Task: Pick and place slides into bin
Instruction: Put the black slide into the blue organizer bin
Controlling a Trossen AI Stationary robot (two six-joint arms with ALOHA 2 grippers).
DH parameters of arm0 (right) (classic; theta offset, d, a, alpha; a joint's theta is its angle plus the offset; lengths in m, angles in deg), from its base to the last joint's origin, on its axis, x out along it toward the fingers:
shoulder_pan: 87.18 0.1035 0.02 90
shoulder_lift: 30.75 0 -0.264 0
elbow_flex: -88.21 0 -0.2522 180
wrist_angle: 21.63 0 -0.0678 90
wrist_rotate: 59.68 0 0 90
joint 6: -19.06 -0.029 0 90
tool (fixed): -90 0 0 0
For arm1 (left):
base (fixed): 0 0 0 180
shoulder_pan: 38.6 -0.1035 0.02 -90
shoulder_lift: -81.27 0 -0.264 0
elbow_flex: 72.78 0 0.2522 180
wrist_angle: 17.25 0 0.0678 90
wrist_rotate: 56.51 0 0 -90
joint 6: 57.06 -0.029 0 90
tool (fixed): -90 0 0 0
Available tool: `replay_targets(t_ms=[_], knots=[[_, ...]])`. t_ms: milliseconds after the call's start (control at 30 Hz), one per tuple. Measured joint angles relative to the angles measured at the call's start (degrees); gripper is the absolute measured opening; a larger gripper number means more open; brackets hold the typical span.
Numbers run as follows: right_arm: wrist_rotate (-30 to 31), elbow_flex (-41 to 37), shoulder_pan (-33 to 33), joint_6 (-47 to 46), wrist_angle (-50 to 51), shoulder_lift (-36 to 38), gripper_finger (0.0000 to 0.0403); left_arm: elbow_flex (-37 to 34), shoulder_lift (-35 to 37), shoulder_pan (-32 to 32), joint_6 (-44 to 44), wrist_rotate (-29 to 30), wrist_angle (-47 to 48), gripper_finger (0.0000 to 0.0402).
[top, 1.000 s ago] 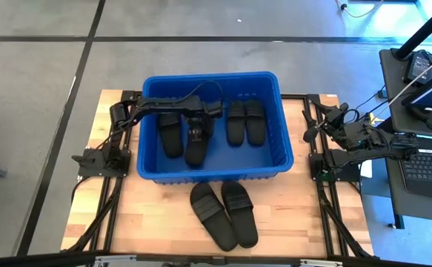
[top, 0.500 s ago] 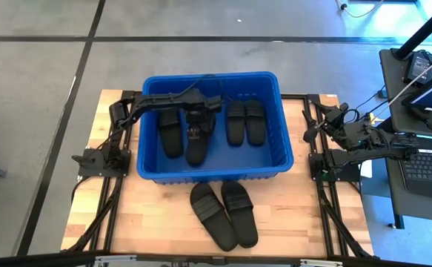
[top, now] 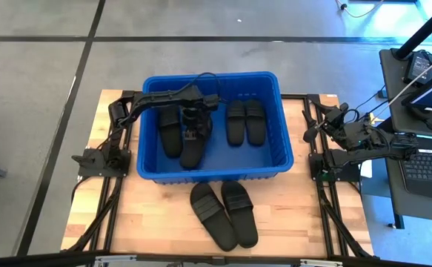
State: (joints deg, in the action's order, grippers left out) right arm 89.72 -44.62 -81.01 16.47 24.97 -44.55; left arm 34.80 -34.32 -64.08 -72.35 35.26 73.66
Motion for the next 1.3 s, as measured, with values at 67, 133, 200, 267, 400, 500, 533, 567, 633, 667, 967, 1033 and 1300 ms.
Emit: replay_targets(t_ms=[67,133,200,267,400,500,533,567,633,667,967,1033,1300], knots=[[0.0,0.0,0.0,0.0,0.0,0.0,0.0255,0.0,0.0,-0.4,-0.7,-3.3,0.7,0.0302],[0.0,0.0,0.0,0.0,0.0,0.0,0.0255,0.0,0.0,-0.7,-1.4,-6.1,0.7,0.0302],[0.0,0.0,0.0,0.0,0.0,0.0,0.0255,0.0,0.0,-0.9,-1.8,-8.0,0.7,0.0302],[0.0,0.0,0.0,0.0,0.0,0.0,0.0255,0.1,0.0,-1.3,-1.9,-9.9,1.0,0.0302],[0.0,0.0,0.0,0.0,0.0,0.0,0.0255,0.1,0.1,-2.2,-4.0,-15.3,3.9,0.0302],[0.0,0.0,0.0,0.0,0.0,0.0,0.0255,0.1,0.1,-2.8,-4.8,-18.8,5.1,0.0302],[0.0,0.0,0.0,0.0,0.0,0.0,0.0255,0.1,0.1,-3.0,-4.9,-19.5,5.1,0.0302],[0.0,0.0,0.0,0.0,0.0,0.0,0.0255,0.1,0.1,-3.2,-4.8,-19.8,5.0,0.0302],[0.0,0.0,0.0,0.0,0.0,0.0,0.0255,0.1,0.1,-3.6,-4.8,-19.6,5.0,0.0302],[0.0,0.0,0.0,0.0,0.0,0.0,0.0255,0.1,0.1,-3.8,-4.8,-19.5,5.0,0.0302],[0.0,0.0,0.0,0.0,0.0,0.0,0.0255,0.1,0.1,-3.8,-5.2,-19.3,0.7,0.0302],[0.0,0.0,0.0,0.0,0.0,0.0,0.0255,0.1,0.1,-3.7,-8.9,-21.2,0.7,0.0302],[0.0,0.0,0.0,-0.1,0.0,0.0,0.0255,0.1,0.1,-7.7,-16.7,-38.2,0.0,0.0302]])
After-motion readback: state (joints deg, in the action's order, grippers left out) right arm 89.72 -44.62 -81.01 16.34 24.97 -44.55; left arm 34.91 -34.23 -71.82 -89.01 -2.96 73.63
